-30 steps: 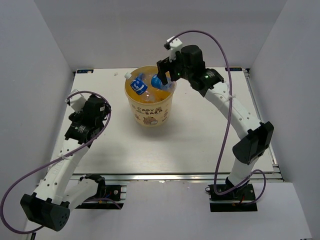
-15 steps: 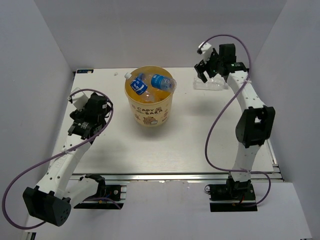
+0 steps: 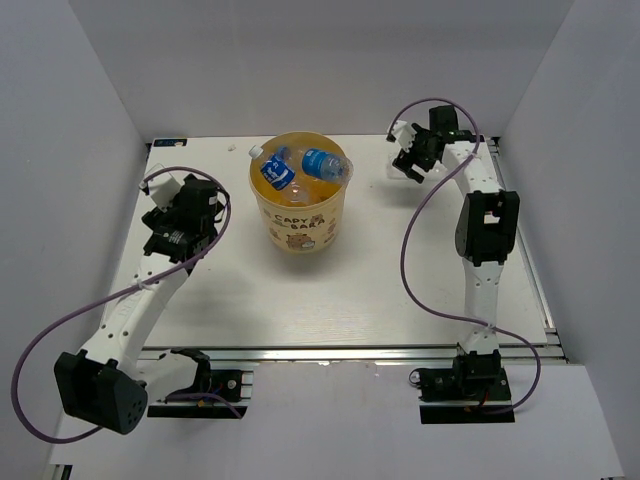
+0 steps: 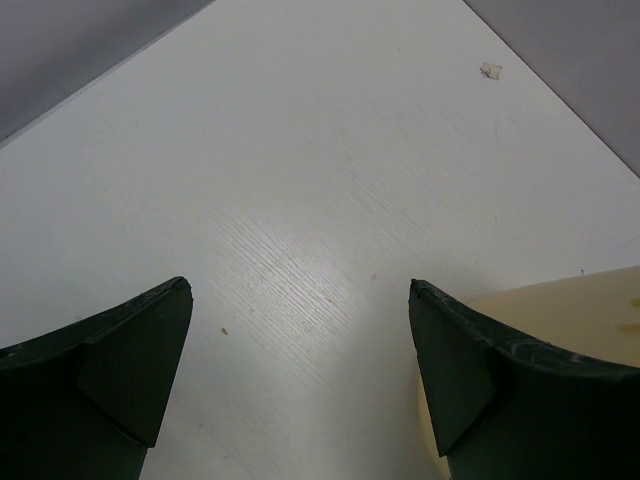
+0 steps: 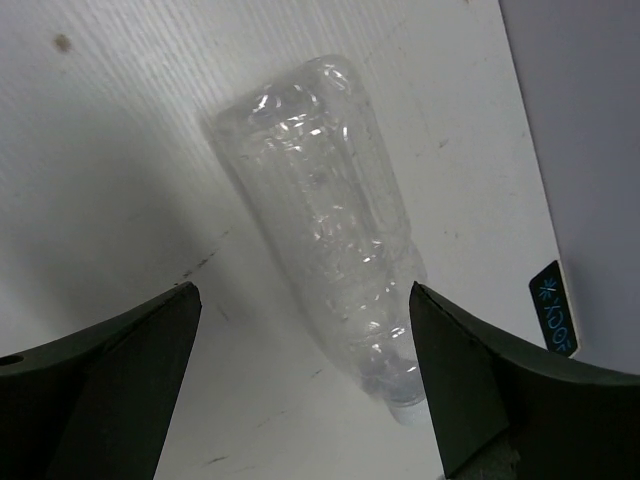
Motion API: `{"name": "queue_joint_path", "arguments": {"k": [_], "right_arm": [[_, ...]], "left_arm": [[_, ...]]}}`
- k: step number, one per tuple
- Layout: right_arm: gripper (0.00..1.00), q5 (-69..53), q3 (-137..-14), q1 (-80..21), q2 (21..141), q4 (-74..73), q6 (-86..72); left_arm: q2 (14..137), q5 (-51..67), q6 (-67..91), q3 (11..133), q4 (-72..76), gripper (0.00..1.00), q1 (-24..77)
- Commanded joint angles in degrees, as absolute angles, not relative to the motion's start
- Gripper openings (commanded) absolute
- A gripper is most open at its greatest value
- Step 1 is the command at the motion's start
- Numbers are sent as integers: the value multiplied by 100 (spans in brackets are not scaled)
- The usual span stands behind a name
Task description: Put the plastic bottles in the bin
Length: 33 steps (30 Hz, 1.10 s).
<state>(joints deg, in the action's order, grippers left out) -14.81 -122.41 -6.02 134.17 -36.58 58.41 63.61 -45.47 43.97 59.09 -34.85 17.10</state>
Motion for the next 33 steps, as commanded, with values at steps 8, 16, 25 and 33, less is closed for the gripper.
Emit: {"name": "queue_joint_path", "arguments": {"k": [8,16,25,33], "right_arm": [[89,-1020,-12726,-615,14290,-2392,6372],[47,-1213,-12762,-615,14607,-2049,5916],[26,-1310,-11850,-869,12343,-838,3721],[30,-2661,-9793,-1274,9283,1378,441]], "left_arm": [[6662,-4728,4315,6302,-3120,98,1529],[6812,-4711,4359,6381,-3348,98,1521],[6110,-4483,4579,6127,-3533,98,1521],[5388,-4122,4623,5792,-3919,98,1521]]}}
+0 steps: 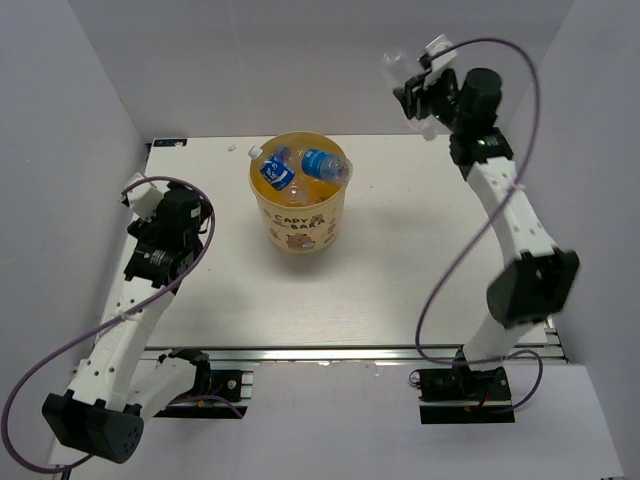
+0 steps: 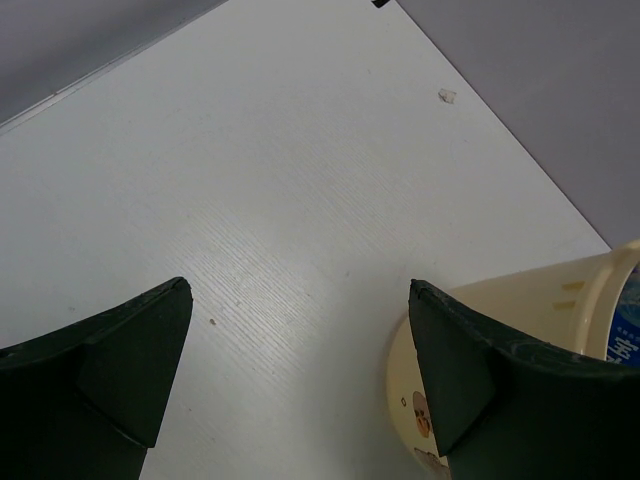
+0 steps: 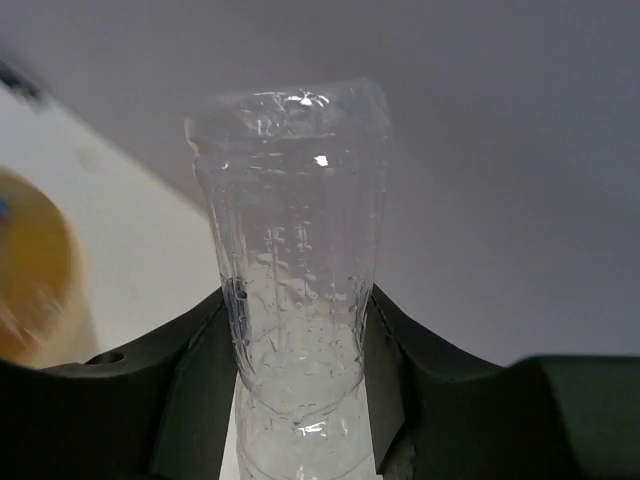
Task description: Put the plastic bottles in the bin
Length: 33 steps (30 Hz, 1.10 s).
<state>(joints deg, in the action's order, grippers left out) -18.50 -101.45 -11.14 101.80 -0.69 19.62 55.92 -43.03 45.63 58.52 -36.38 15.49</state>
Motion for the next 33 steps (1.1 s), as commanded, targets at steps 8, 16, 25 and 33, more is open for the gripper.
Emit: {"name": "queue_joint_path", "arguments": {"k": [8,16,25,33], "right_arm": [[32,-3690,-9158,-2750,8507,2750,-974],[34,-3525,-8789,-3698,9219,4350,-1820],[34,-2857,-8043,-4078,9720,4807,-1591],[40,-2339,-7049,-4096,9712,5107,-1240]], "left_arm": [[4843,-3815,4605,5485,-4034,98,1521],[4536,-3594,4562,5362,-4122,98,1521],[4342,-3691,4526,5265,-4201,98,1521],[4359,-3674,4535,5230,-4166,98,1521]]}}
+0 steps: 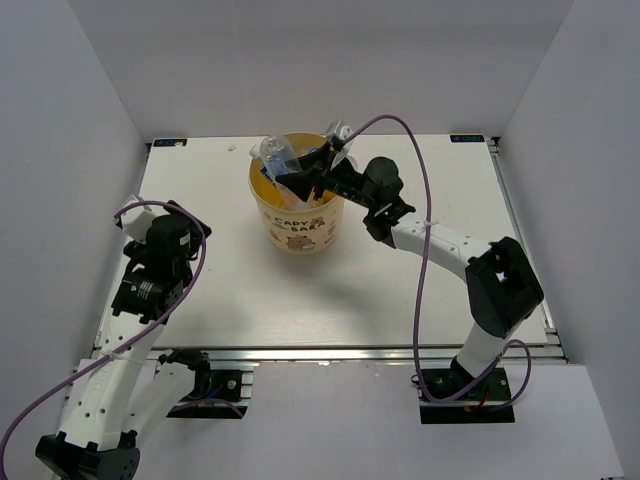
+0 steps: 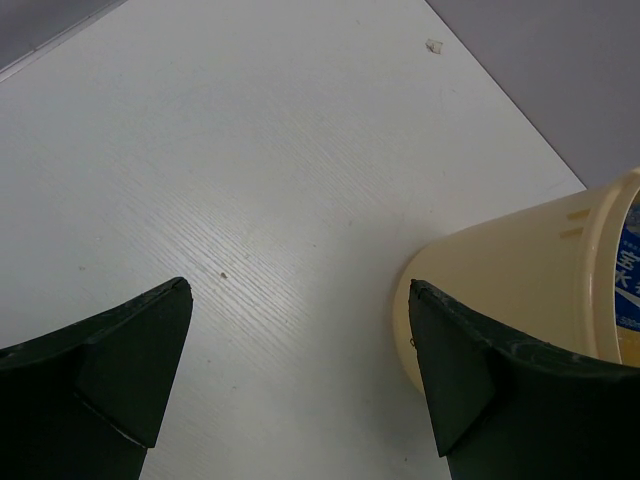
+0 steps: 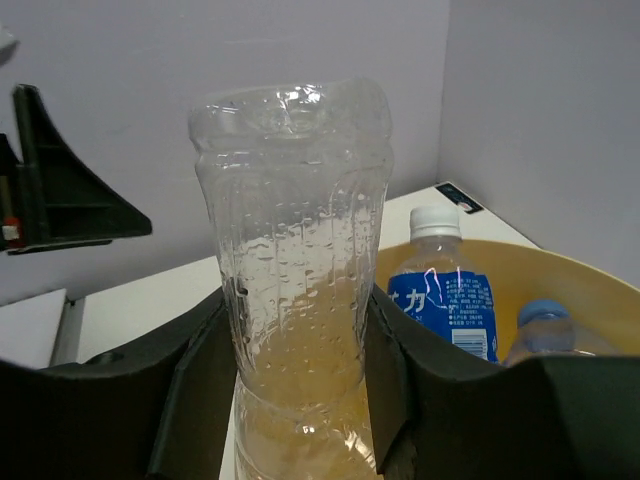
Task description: Put the plastic bottles in the bin
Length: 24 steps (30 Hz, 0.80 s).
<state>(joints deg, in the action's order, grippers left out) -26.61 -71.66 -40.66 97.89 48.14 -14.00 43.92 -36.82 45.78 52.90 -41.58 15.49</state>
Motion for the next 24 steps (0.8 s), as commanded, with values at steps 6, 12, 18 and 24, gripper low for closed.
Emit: {"name": "queue_joint_path", "arguments": {"k": [6,12,18,24], "right_arm": [[70,-2215,-7189,-4087,9914,4702,-967],[89,-2259,-7286,-4096,9616,4492,-923],[89,-2329,-7698,-4096,9247,3921,-633],[89,-1873,-8656,-4087,8930,2472,-528]], "left_arm": [[4368,-3700,4553,5229,-4184,98,1521],[4368,-3726,4544,5300,-4219,98,1521],[4359,-3709,4535,5335,-4210,98,1521],[4438,-3718,4535,5423,-4219,98,1521]]}}
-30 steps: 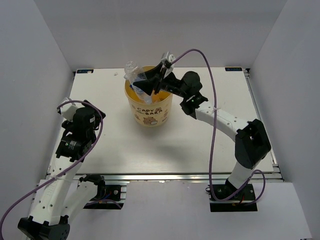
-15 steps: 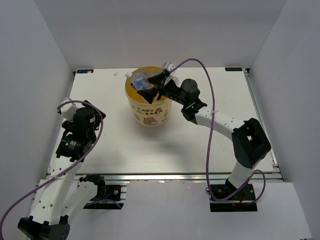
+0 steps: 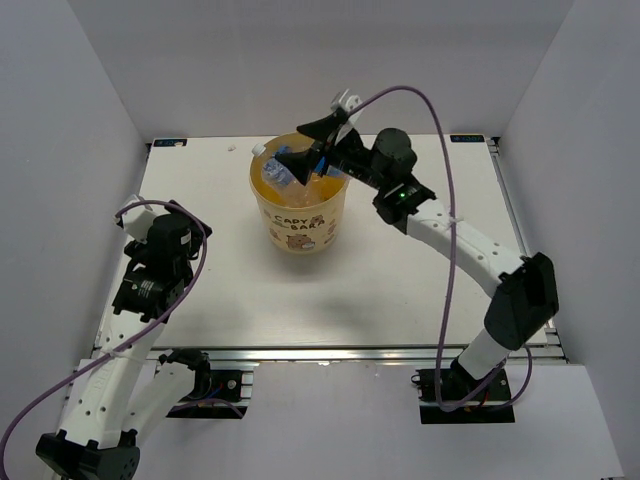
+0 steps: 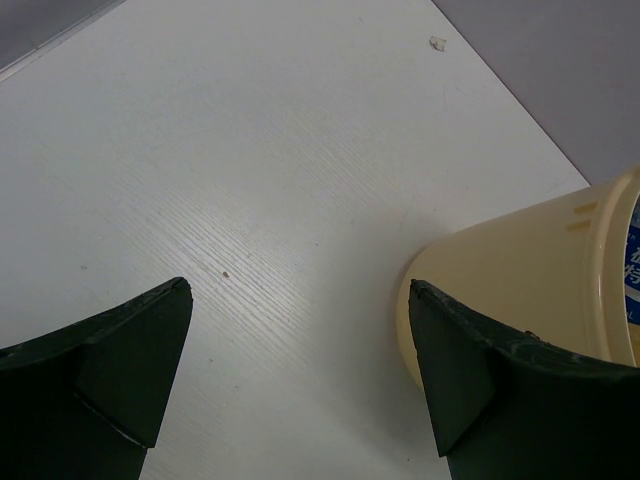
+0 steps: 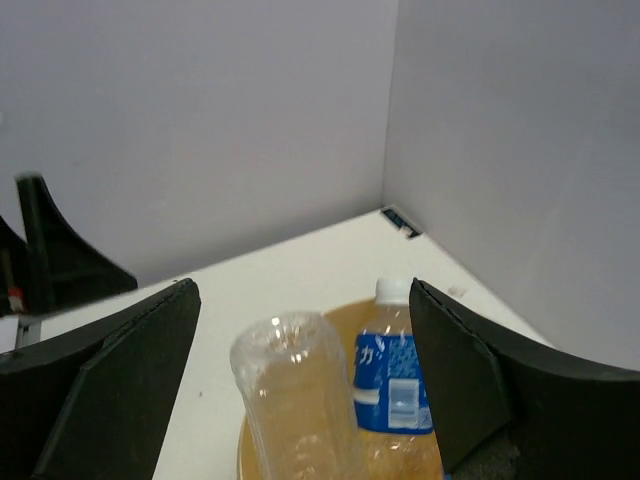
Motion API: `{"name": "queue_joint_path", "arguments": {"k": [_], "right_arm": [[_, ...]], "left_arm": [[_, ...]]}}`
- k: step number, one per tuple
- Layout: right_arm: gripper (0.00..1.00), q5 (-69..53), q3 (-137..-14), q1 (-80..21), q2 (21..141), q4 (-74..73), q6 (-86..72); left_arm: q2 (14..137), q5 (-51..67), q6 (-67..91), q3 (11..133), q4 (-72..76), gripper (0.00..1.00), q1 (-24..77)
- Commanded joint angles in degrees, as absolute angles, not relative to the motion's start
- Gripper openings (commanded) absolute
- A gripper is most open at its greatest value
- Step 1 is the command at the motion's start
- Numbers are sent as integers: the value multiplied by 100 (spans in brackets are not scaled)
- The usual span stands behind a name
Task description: Put the plastic bottles in the bin
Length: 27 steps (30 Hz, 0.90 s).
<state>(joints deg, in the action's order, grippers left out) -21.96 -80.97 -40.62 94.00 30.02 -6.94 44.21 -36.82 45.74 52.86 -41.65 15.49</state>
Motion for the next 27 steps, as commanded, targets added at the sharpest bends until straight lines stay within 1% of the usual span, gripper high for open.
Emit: {"name": "queue_joint_path", "arguments": {"k": [1,5,6,9,10,11,13,14,15,16,19,21,27], "right_arm": [[89,-1681,-8744,-4087,8773,2278,-466],[89,-119,-8596,-3964,8237,1024,-448],[89,86,-8517,-3790,8114,837,-483],[89,623,-7772,-3262,7473,458,-861],[89,772,-7500,-3139,7079,422,-957],[89,1208,-6958,-3042,6875,387,-1167],[89,1571,-6436,-2752,6367,177,-1274],[89,2113,-5999,-2655,6224,-190,-1492],[89,2388,-5803,-2611,6136,-193,-1633],[90,2817,-5427,-2576,6013,-524,-1783],[89,3120,-4950,-2566,5915,-869,-2231],[89,3077,-4493,-2558,5863,-643,-2250],[89,3216,-4316,-2566,5678,-405,-2224]], "left_arm": [[4430,-3718,4535,5423,-4210,98,1521],[4456,-3665,4535,5423,-4175,98,1521],[4465,-3648,4526,5414,-4166,98,1521],[4526,-3612,4518,5397,-4122,98,1521],[4544,-3595,4518,5388,-4105,98,1521],[4579,-3586,4526,5344,-4052,98,1521],[4614,-3551,4535,5300,-3982,98,1521],[4675,-3542,4553,5265,-3903,98,1521],[4702,-3525,4561,5256,-3868,98,1521],[4789,-3481,4562,5238,-3789,98,1521],[4913,-3419,4570,5229,-3666,98,1521],[5027,-3331,4579,5229,-3639,98,1521],[5080,-3331,4623,5168,-3621,98,1521]]}}
